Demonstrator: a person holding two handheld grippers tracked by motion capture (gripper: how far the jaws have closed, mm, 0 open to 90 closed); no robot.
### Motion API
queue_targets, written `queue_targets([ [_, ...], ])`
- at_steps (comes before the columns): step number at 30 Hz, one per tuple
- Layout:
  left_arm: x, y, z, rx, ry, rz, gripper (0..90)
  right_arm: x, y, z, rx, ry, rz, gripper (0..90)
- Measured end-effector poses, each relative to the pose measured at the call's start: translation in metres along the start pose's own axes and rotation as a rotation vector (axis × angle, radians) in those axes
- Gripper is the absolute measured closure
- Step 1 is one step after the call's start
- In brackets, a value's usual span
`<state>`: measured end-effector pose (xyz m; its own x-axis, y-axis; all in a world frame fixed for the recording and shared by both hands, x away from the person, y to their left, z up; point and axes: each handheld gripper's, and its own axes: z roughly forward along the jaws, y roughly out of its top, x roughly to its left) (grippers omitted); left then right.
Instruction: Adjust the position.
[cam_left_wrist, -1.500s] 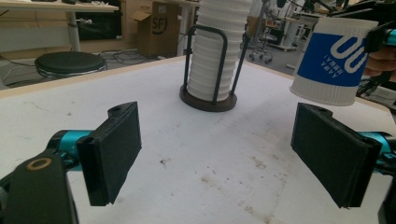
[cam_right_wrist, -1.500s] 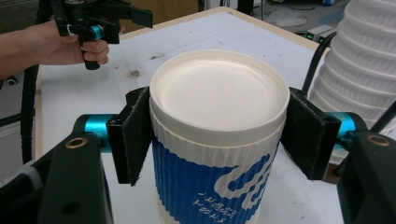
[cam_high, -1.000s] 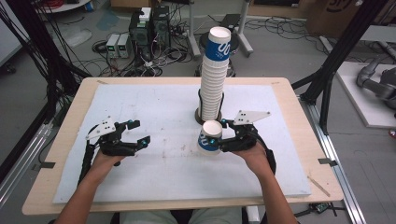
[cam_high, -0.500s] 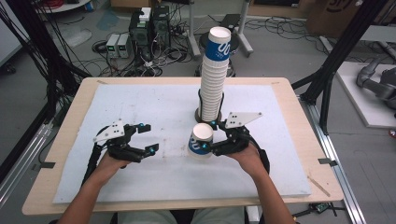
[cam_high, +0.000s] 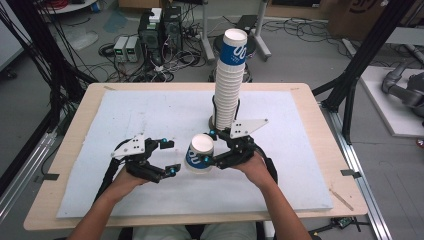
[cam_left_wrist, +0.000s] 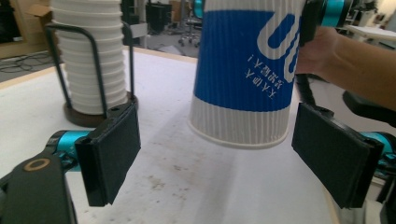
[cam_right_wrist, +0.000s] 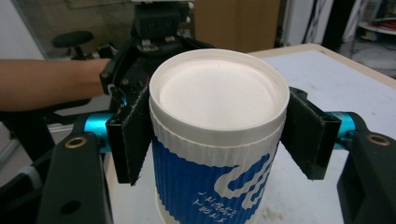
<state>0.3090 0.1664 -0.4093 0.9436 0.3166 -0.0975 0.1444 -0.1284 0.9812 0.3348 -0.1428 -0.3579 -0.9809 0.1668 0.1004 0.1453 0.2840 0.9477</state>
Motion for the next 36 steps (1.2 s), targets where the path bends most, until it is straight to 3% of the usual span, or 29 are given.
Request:
queue_targets([
  [6, -0.001, 0.0, 0.01, 0.003, -0.046, 0.007, 15.3, 0.002, 0.0, 0.008, -0.002, 0.036, -0.02, 31.3],
  [12, -0.002, -0.003, 0.019, 0.018, -0.074, 0.003, 15.4, -0.001, -0.001, 0.01, -0.018, 0.048, 0.002, 31.2],
  [19, -0.001, -0.006, 0.024, 0.036, -0.078, 0.003, 15.4, -0.004, -0.002, 0.015, -0.029, 0.067, 0.009, 31.2],
  [31, -0.001, -0.003, 0.016, 0.071, -0.064, 0.054, 31.2, -0.007, -0.003, 0.017, -0.024, 0.072, 0.023, 32.6],
  [36, -0.001, 0.001, 0.016, 0.116, -0.067, 0.063, 32.8, -0.007, -0.004, 0.017, -0.001, 0.069, 0.034, 31.7],
])
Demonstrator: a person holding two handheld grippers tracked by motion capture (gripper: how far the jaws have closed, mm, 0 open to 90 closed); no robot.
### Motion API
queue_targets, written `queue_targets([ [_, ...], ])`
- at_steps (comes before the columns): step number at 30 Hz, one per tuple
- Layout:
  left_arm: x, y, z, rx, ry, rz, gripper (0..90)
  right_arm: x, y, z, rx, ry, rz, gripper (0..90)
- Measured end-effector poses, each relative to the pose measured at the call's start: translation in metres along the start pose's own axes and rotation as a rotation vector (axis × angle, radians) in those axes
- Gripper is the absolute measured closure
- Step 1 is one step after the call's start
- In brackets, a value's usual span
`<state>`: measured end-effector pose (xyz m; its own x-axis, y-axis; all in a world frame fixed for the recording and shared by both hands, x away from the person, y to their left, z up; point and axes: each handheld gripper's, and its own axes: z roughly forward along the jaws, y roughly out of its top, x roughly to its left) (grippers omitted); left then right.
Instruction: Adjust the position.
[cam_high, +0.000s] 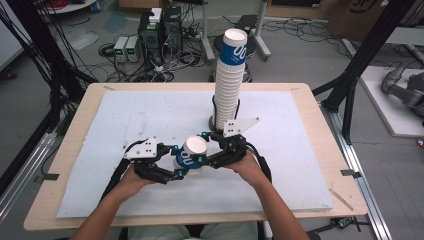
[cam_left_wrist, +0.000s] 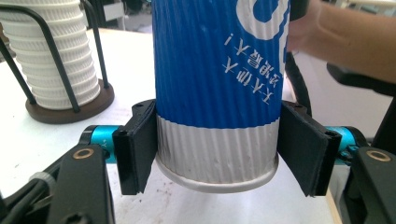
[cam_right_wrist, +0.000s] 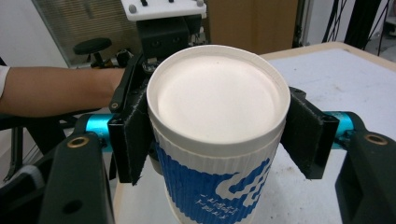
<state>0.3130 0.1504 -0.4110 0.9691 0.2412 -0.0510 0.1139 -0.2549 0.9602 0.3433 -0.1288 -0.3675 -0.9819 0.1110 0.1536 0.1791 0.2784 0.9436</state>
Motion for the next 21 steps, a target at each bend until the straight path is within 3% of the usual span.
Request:
queue_targets([
  [2, -0.001, 0.003, 0.0, 0.017, 0.012, 0.005, 32.8, 0.0, 0.0, 0.0, 0.006, -0.007, 0.003, 27.1],
  [4, 0.0, 0.006, -0.002, 0.029, 0.015, -0.003, 32.8, 0.002, -0.001, -0.001, 0.016, -0.045, 0.014, 18.3],
  [9, 0.004, 0.007, -0.004, 0.096, 0.037, -0.023, 32.8, -0.002, 0.003, -0.009, 0.046, -0.028, 0.043, 18.2],
  [12, 0.004, 0.009, -0.002, 0.15, 0.039, -0.014, 32.8, -0.003, 0.014, -0.015, 0.135, -0.077, 0.013, 18.2],
  [16, 0.004, 0.014, -0.001, 0.203, 0.04, 0.001, 32.8, -0.005, 0.03, -0.022, 0.246, -0.084, -0.062, 18.2],
  [21, 0.005, 0.02, 0.002, 0.251, 0.034, 0.026, 32.7, -0.005, 0.042, -0.015, 0.372, -0.074, -0.122, 18.2],
])
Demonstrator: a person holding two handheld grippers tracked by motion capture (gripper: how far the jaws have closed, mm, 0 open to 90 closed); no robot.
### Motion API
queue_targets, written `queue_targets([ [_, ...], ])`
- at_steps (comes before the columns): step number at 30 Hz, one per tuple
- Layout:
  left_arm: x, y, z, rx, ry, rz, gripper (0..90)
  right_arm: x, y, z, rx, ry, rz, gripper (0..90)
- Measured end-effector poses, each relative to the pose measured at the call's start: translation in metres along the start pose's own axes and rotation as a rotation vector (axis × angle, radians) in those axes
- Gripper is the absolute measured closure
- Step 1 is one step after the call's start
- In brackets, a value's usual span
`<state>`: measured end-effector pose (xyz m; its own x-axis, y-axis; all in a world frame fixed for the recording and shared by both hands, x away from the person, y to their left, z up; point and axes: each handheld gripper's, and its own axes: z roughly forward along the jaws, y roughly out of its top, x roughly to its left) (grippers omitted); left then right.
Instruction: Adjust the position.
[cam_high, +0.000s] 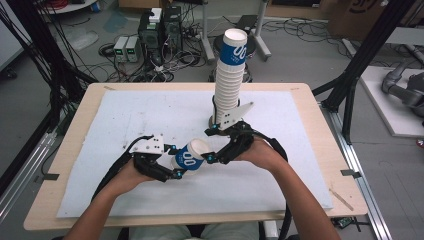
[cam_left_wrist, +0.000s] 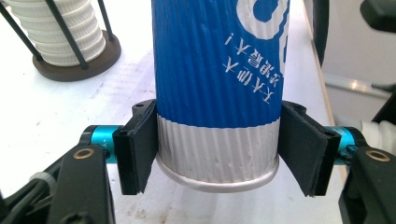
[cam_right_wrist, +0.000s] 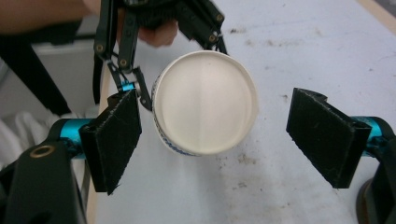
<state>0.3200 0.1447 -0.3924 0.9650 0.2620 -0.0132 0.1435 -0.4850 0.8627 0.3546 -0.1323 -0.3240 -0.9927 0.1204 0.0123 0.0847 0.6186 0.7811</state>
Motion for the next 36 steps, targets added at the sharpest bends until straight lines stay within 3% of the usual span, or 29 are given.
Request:
queue_targets([
  [4, 0.0, 0.007, 0.0, 0.016, -0.005, 0.033, 32.7, 0.0, 0.009, 0.009, 0.061, 0.023, -0.037, 18.2],
  [6, -0.001, 0.009, 0.001, 0.048, -0.007, 0.052, 32.7, 0.0, 0.012, 0.016, 0.098, 0.025, -0.049, 18.2],
  [12, -0.003, 0.009, 0.004, 0.07, -0.021, 0.064, 32.8, 0.0, 0.017, 0.031, 0.16, 0.079, -0.064, 18.4],
  [15, -0.003, 0.01, 0.004, 0.087, -0.027, 0.074, 32.8, 0.0, 0.019, 0.036, 0.211, 0.096, -0.068, 23.9],
  [21, -0.003, 0.012, 0.005, 0.107, -0.034, 0.083, 32.9, 0.001, 0.019, 0.04, 0.249, 0.131, -0.07, 30.8],
  [24, -0.003, 0.011, 0.005, 0.103, -0.035, 0.079, 32.4, 0.001, 0.019, 0.04, 0.256, 0.13, -0.063, 31.5],
  [26, -0.003, 0.011, 0.005, 0.072, -0.032, 0.058, 29.9, 0.0, 0.019, 0.038, 0.25, 0.131, -0.059, 31.5],
  [30, -0.001, 0.009, 0.001, -0.025, -0.048, 0.02, 25.2, -0.003, 0.013, 0.029, 0.194, 0.14, -0.026, 31.5],
  [36, 0.004, 0.0, -0.004, -0.083, -0.056, -0.027, 18.8, -0.004, 0.0, 0.019, 0.113, 0.129, -0.016, 31.5],
])
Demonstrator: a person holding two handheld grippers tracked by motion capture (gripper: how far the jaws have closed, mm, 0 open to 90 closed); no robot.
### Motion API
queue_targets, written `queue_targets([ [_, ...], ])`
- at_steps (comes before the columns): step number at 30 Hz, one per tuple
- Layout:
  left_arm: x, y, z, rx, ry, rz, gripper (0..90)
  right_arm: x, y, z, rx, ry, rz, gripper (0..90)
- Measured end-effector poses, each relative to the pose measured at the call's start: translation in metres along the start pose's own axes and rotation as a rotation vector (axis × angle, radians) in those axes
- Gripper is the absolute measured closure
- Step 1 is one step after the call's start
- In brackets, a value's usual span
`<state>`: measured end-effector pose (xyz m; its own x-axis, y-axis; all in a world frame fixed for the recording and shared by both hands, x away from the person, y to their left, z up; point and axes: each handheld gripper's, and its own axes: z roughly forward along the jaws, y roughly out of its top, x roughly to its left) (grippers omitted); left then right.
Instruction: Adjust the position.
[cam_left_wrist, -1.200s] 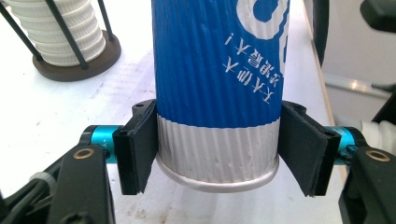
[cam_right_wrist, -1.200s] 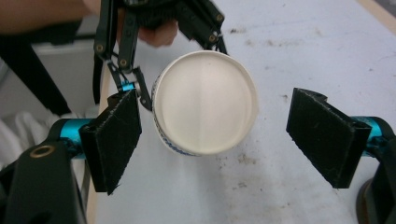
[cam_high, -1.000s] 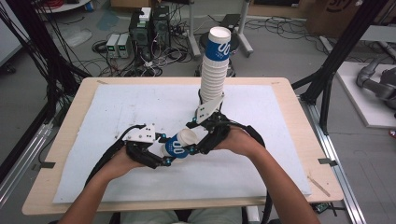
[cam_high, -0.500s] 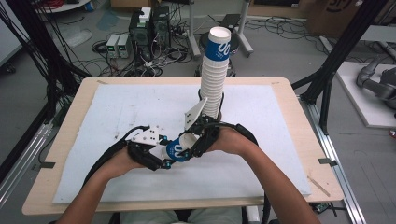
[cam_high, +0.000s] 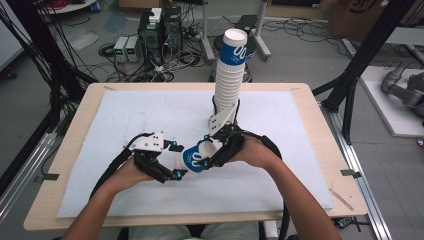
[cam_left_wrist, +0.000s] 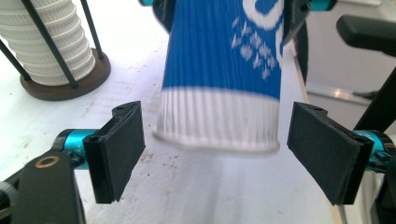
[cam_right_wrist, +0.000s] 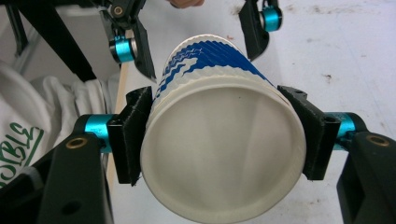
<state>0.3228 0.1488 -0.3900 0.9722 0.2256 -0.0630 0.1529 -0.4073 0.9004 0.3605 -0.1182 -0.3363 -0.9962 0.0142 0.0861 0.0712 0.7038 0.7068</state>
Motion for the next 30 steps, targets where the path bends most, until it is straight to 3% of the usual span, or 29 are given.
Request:
queue_targets([
  [5, 0.009, -0.009, -0.008, -0.124, 0.001, -0.075, 18.0, 0.001, -0.014, -0.008, -0.066, -0.025, 0.021, 31.4],
  [11, 0.013, -0.015, -0.012, -0.249, 0.026, -0.115, 17.3, 0.003, -0.035, -0.014, -0.189, -0.063, 0.054, 31.3],
  [20, 0.008, -0.016, -0.004, -0.311, 0.004, -0.104, 17.3, 0.01, -0.056, -0.011, -0.347, -0.092, 0.074, 31.4],
  [22, 0.007, -0.016, -0.002, -0.317, -0.008, -0.106, 17.3, 0.011, -0.06, -0.011, -0.392, -0.088, 0.088, 31.3],
  [30, 0.004, -0.016, 0.004, -0.381, -0.02, -0.139, 15.1, 0.013, -0.068, -0.007, -0.493, -0.058, 0.096, 31.3],
])
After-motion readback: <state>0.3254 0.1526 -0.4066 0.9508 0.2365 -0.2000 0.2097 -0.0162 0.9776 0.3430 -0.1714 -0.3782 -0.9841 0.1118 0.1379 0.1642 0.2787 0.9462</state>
